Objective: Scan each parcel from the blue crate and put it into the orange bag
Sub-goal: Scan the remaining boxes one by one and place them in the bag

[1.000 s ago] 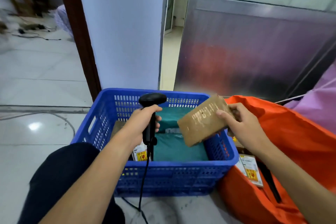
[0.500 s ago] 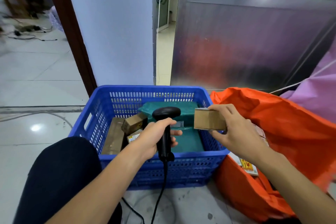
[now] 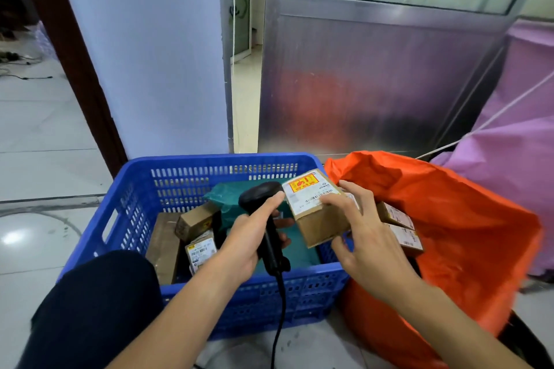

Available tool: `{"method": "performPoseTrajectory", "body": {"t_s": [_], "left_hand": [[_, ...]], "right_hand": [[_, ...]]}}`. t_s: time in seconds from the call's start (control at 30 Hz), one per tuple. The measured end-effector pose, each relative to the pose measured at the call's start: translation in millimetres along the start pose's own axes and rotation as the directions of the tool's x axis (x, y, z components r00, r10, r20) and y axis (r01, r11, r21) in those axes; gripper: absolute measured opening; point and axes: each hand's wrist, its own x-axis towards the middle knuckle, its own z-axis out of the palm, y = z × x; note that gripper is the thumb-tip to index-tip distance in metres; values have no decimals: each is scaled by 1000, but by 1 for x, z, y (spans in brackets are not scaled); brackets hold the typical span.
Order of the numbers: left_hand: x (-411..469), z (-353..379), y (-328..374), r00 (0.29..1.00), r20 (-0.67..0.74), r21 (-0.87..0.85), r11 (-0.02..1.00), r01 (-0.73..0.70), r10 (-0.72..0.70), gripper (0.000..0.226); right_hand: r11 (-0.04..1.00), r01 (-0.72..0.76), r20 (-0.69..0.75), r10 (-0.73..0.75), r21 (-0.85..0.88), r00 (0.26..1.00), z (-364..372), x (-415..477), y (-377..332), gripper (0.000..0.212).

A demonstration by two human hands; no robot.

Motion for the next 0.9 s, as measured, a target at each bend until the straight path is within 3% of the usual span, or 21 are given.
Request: {"method": "performPoseTrajectory", "body": {"t_s": [0.2, 0.4, 0.53, 0.63, 0.73, 0.83, 0.9], "left_hand": [[-2, 12, -5, 994, 98, -18, 998, 59, -57, 62], [-1, 11, -8, 997, 69, -3, 1000, 31, -31, 45], [-1, 7, -4, 998, 3, 56, 997, -58, 58, 51], [-3, 5, 3, 991, -5, 113, 985, -131, 133, 40], [-6, 2, 4, 986, 23, 160, 973, -168, 166, 43], [-6, 2, 0, 981, 70, 223, 955, -194, 183, 52], [-8, 4, -3, 976, 101, 255, 944, -210, 191, 57]], "right_hand": [[1000, -18, -90, 15, -24, 996, -3, 4, 1, 78], [999, 34, 37, -36, 40, 999, 9, -4, -9, 72], [964, -118, 135, 87, 238, 987, 1, 0, -8, 77], [793, -348, 214, 276, 500, 937, -4, 9, -4, 77], [572, -528, 316, 433, 627, 844, -5, 22, 5, 51], [448, -579, 393, 444, 681, 805, -8, 23, 3, 50], [426, -576, 415, 415, 698, 810, -8, 20, 0, 59]]}}
